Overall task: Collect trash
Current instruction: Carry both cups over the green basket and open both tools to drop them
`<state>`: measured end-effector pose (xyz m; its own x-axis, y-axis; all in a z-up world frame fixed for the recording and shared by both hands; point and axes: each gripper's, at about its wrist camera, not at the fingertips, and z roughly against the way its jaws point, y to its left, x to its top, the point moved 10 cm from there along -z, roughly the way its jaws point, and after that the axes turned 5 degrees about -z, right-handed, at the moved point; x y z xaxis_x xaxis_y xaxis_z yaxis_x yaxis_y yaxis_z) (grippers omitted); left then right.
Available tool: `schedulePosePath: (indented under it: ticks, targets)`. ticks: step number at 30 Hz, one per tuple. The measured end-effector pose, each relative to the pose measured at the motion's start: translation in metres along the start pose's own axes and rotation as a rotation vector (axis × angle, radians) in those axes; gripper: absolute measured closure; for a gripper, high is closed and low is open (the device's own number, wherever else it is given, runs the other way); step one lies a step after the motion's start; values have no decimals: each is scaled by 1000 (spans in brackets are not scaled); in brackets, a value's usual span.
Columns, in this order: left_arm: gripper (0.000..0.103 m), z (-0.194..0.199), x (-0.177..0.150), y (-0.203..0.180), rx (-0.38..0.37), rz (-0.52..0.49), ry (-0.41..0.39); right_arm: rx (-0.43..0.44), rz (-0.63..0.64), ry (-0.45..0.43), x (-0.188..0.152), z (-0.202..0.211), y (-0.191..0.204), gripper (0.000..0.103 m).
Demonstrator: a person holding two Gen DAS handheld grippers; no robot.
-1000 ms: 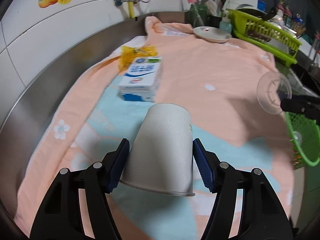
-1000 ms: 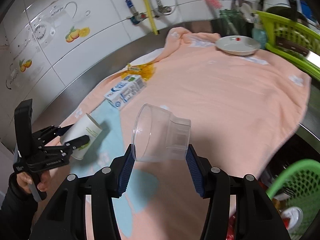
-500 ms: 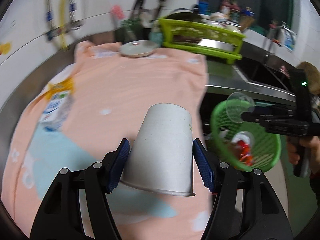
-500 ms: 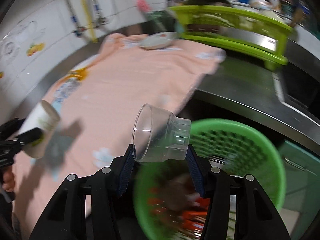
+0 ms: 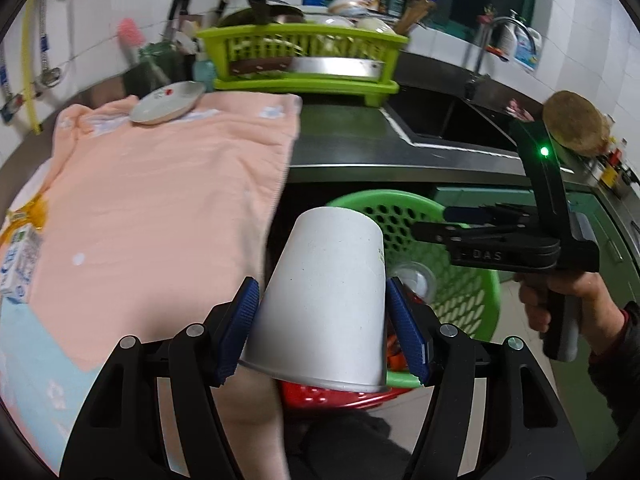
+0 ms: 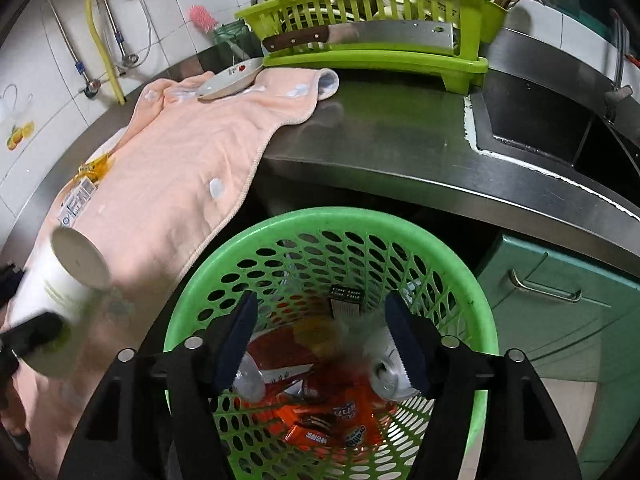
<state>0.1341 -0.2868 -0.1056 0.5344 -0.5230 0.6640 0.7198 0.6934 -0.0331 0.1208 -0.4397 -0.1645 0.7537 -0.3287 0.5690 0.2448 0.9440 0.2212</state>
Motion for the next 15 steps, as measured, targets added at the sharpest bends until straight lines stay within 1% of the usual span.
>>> schedulePosePath:
  ticks: [3,5,9,15]
  targets:
    - [38,-15,-1,-16,-16,-12,25,5,-7,-17,2,7,-4,35]
    - [38,-24,-2,-24,-26,-17,41,5,-10,-29,2,13,-8,32]
    - [37,-43,-5,-42,-50,-18,74,0,-24,-49,3,26,-22,30]
    - [37,-62,-4,-63,-80,-22,94,-18,-37,-75,3,44,-40,27]
